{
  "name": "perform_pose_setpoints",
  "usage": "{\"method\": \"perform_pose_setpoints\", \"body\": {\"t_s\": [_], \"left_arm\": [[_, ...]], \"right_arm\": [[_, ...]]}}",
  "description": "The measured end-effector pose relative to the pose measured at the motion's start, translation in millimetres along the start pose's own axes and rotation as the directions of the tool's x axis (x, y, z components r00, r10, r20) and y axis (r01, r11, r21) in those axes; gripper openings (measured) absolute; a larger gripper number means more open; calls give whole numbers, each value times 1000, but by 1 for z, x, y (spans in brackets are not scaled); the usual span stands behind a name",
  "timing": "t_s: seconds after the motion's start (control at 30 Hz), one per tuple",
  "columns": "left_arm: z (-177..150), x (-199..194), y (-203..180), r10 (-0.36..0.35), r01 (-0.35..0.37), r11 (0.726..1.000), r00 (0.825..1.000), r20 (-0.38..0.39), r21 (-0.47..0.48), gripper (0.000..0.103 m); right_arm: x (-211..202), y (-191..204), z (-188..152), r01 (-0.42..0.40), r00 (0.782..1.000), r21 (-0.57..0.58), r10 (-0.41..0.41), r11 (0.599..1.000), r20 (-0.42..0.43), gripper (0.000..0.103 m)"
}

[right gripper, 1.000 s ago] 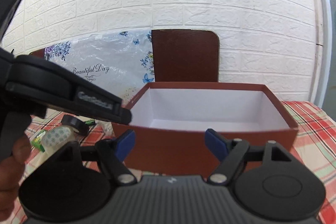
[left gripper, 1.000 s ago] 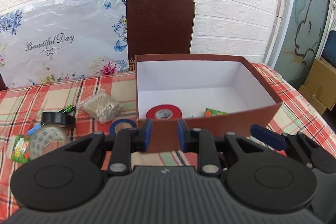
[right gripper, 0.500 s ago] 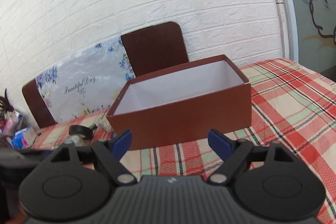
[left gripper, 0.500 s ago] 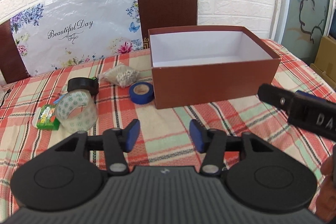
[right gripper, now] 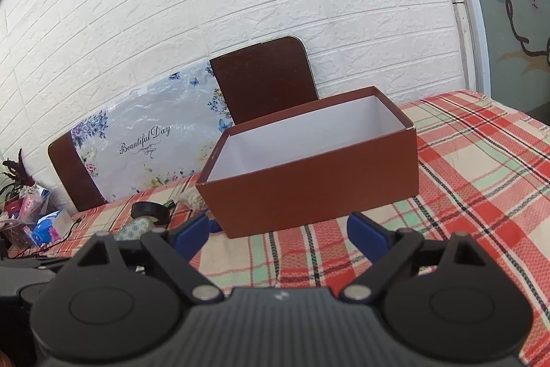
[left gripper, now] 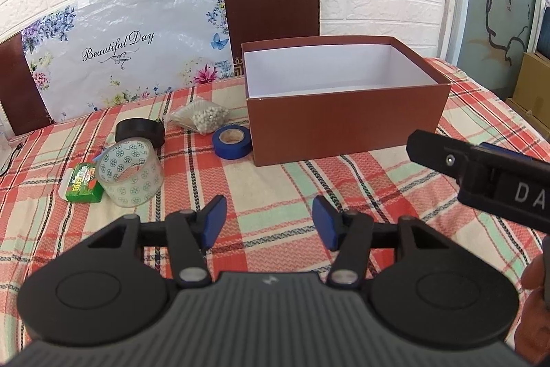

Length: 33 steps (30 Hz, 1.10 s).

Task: Organize objects
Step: 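Withdraw the left gripper from the box back over the table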

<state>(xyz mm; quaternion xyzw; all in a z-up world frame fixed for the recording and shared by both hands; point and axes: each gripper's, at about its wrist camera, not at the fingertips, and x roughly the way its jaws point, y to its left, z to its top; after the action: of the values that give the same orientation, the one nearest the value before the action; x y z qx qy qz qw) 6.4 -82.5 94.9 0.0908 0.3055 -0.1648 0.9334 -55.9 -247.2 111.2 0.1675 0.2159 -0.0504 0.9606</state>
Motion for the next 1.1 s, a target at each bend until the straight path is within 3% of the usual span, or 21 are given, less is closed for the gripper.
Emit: {"method": "perform_pose_setpoints", "body": {"t_s": [0.7, 1.1], "left_arm": [[-12, 11, 10, 19, -20, 1000, 999, -49, -20, 59], [-22, 31, 35, 58, -65, 996, 994, -97, -69, 63]], "right_arm": [[7, 2, -10, -9, 999, 16, 10, 1000, -40, 91], [23, 5, -20, -12, 995, 0, 12, 1000, -101, 91]]}}
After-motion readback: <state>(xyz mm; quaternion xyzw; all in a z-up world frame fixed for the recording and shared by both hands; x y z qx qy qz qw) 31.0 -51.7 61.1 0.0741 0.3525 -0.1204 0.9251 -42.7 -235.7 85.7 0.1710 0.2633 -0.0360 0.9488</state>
